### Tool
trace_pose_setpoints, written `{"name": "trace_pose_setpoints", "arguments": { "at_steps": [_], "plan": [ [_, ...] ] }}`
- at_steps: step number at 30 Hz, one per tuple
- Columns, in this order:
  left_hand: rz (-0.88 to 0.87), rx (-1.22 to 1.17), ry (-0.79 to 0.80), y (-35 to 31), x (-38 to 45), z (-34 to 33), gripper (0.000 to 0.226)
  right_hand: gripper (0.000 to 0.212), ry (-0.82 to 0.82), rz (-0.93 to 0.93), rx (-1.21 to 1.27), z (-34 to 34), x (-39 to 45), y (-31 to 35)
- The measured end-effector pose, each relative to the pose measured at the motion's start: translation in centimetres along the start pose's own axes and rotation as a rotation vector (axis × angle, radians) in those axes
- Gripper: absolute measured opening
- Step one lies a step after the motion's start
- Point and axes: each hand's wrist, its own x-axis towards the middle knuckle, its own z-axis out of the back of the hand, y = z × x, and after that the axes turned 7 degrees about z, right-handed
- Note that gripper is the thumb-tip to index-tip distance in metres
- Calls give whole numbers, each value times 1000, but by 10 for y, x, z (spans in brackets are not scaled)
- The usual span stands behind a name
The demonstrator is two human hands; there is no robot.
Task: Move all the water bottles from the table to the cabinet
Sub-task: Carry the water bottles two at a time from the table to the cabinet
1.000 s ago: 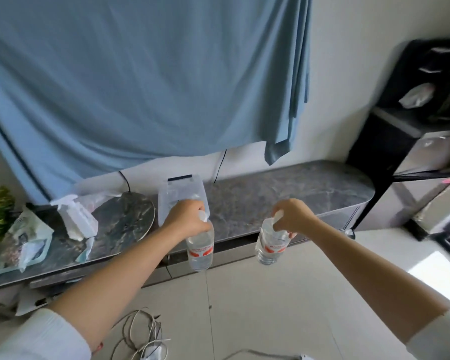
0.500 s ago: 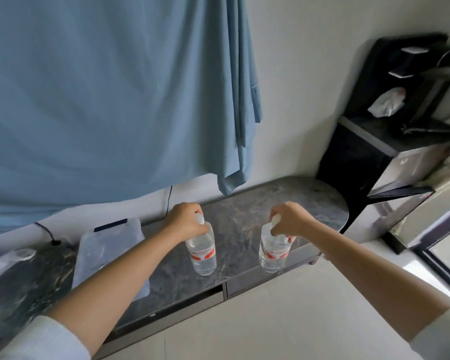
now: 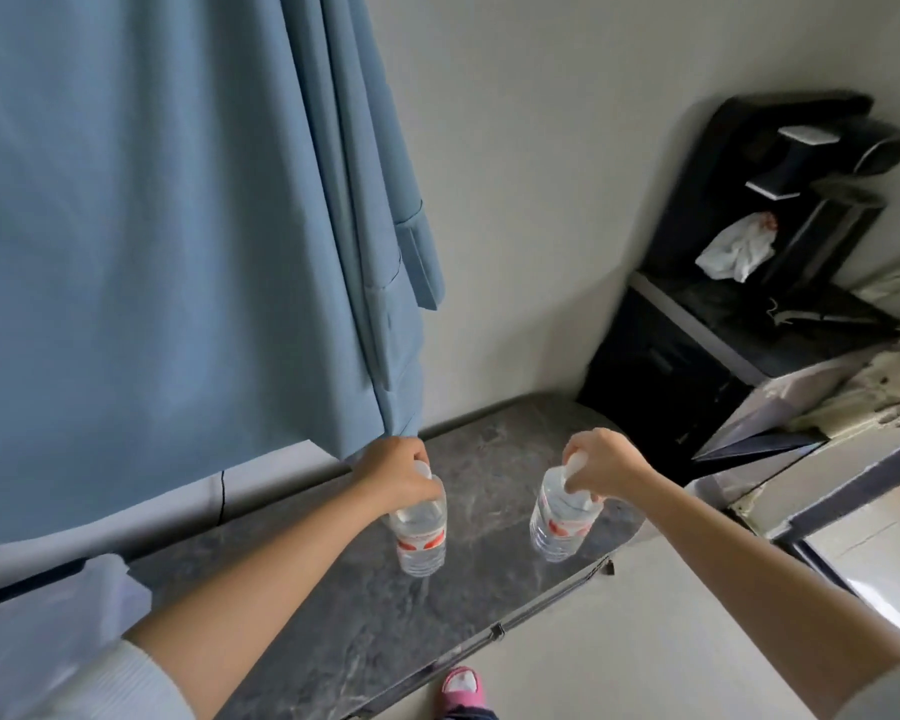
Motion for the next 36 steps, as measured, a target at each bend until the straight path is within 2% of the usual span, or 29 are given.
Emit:
{"name": "trace_pose_setpoints", "arguments": {
  "at_steps": [3,5,10,13,21,24,27,30,36],
  "plan": [
    [9,12,94,-26,44,-5,35,16,40,-27,-32,23,42,-14],
    [10,-1,131,-44,74,-10,34,23,53,-21,-63,34,68,-25],
    [8,2,146,-80,140,-26,19,29,58,27,-132,54,125,-53],
    [65,-44,157,-95,173,-43,15,30,34,13,-118,57,161,-72],
    [303,-221,42,-146,247,-84,14,30,178,79,-140,64,262,-124],
    [387,-256,25,-161,270,-100,4,30,234,94,-149,63,298,-139],
    [458,-263,4,-166,293,-124,25,33,289,118,-131,60,333,-151],
    [495,-324,-37,-167,315,-143,25,35,334,161,-118,53,363,-159],
    [507,-277,-44,-168,364,-167,33,39,356,186,-108,40,410,-162]
  ]
}}
